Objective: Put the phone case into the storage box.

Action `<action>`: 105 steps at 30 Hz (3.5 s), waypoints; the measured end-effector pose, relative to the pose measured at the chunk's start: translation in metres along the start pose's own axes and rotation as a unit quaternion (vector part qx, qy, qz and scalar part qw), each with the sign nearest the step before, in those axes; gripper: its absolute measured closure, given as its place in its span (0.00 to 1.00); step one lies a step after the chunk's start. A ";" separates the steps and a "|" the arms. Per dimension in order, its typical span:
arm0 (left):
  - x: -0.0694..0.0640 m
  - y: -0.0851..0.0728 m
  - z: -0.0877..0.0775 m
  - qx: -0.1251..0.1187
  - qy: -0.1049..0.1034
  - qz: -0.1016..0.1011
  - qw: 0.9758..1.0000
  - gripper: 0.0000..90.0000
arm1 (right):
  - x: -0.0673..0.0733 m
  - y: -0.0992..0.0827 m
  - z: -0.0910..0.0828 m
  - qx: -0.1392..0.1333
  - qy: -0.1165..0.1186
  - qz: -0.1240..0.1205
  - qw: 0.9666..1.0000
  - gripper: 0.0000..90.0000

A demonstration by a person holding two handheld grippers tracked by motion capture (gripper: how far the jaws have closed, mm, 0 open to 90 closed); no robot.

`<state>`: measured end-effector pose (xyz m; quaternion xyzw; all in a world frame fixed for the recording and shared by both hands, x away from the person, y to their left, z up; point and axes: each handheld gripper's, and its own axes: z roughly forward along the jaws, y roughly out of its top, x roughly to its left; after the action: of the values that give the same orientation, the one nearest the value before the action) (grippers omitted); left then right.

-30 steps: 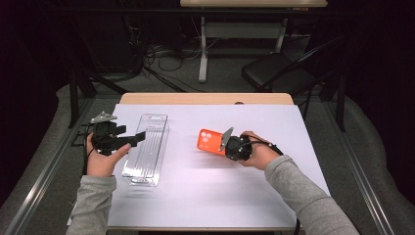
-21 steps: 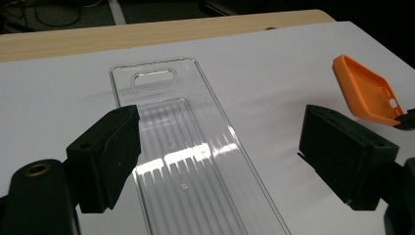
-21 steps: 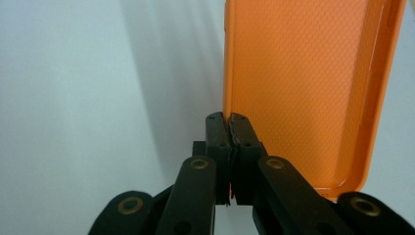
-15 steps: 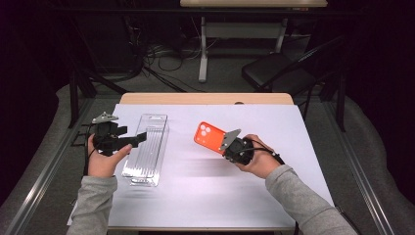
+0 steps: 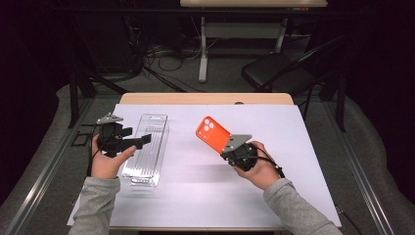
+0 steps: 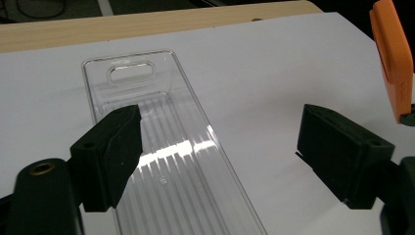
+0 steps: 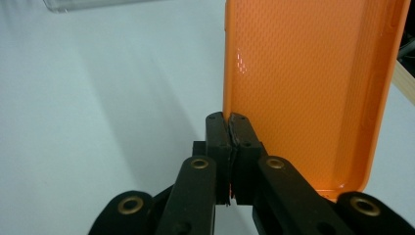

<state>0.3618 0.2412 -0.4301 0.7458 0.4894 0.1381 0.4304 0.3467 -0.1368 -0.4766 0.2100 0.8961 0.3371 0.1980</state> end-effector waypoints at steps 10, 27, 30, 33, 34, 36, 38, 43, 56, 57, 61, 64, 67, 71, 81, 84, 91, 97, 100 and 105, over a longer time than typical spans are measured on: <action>-0.011 0.002 0.000 -0.005 -0.014 0.020 1.000 0.22 | 0.013 -0.004 -0.009 -0.035 -0.025 0.029 0.999 0.99; -0.030 0.002 0.003 -0.011 -0.033 0.042 0.999 0.22 | 0.024 -0.005 -0.015 -0.090 -0.040 0.092 0.991 0.99; -0.033 0.002 0.004 -0.013 -0.037 0.045 0.998 0.22 | 0.027 -0.004 -0.015 -0.097 -0.045 0.097 0.990 0.99; -0.037 0.001 0.005 -0.011 -0.043 0.051 0.998 0.22 | 0.030 -0.003 -0.014 -0.106 -0.046 0.100 0.988 0.99; -0.038 0.001 0.006 -0.012 -0.048 0.052 0.997 0.22 | 0.031 -0.003 -0.014 -0.109 -0.047 0.099 0.988 0.99; -0.041 0.000 0.009 -0.010 -0.057 0.056 0.997 0.23 | 0.033 -0.003 -0.013 -0.114 -0.048 0.101 0.987 0.99; -0.046 -0.001 0.012 -0.008 -0.062 0.062 0.996 0.24 | 0.035 -0.004 -0.012 -0.119 -0.045 0.106 0.986 0.99; -0.058 -0.003 0.018 -0.009 -0.078 0.075 0.994 0.24 | 0.038 -0.007 -0.008 -0.133 -0.036 0.122 0.983 0.99; -0.076 -0.009 0.029 -0.009 -0.108 0.078 0.991 0.26 | 0.048 -0.009 -0.004 -0.153 -0.048 0.130 0.978 0.99; -0.078 -0.009 0.030 -0.008 -0.108 0.077 0.991 0.26 | 0.049 -0.009 -0.004 -0.154 -0.048 0.130 0.978 0.99; -0.084 -0.012 0.035 -0.005 -0.119 0.077 0.990 0.26 | 0.053 -0.010 -0.003 -0.162 -0.052 0.129 0.977 0.99; -0.089 -0.014 0.037 -0.004 -0.127 0.084 0.988 0.29 | 0.056 -0.009 -0.003 -0.165 -0.054 0.126 0.977 0.99; -0.094 -0.016 0.039 -0.005 -0.134 0.086 0.987 0.32 | 0.059 -0.009 -0.001 -0.165 -0.053 0.124 0.977 0.99; -0.099 -0.018 0.042 -0.005 -0.145 0.087 0.986 0.34 | 0.063 -0.009 0.002 -0.162 -0.053 0.116 0.978 0.99; -0.107 -0.022 0.046 -0.005 -0.156 0.086 0.984 0.40 | 0.069 -0.008 0.004 -0.161 -0.050 0.112 0.979 0.99; -0.109 -0.022 0.045 -0.008 -0.163 0.080 0.983 0.40 | 0.071 -0.008 0.005 -0.161 -0.049 0.112 0.979 0.99; -0.110 -0.024 0.046 -0.014 -0.180 0.061 0.982 0.44 | 0.075 -0.006 0.007 -0.163 -0.045 0.109 0.980 0.99; -0.107 -0.028 0.050 -0.013 -0.193 0.033 0.981 0.50 | 0.079 -0.005 0.008 -0.166 -0.038 0.105 0.980 0.99; -0.106 -0.029 0.050 -0.014 -0.194 0.028 0.981 0.53 | 0.081 -0.004 0.008 -0.167 -0.036 0.104 0.980 0.99; -0.107 -0.029 0.050 -0.019 -0.202 0.024 0.979 0.59 | 0.084 -0.004 0.009 -0.167 -0.030 0.102 0.980 0.99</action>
<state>0.3238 0.1297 -0.4588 0.7617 0.3715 0.0043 0.5309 0.2804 -0.0918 -0.5031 0.2747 0.7947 0.4938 0.2215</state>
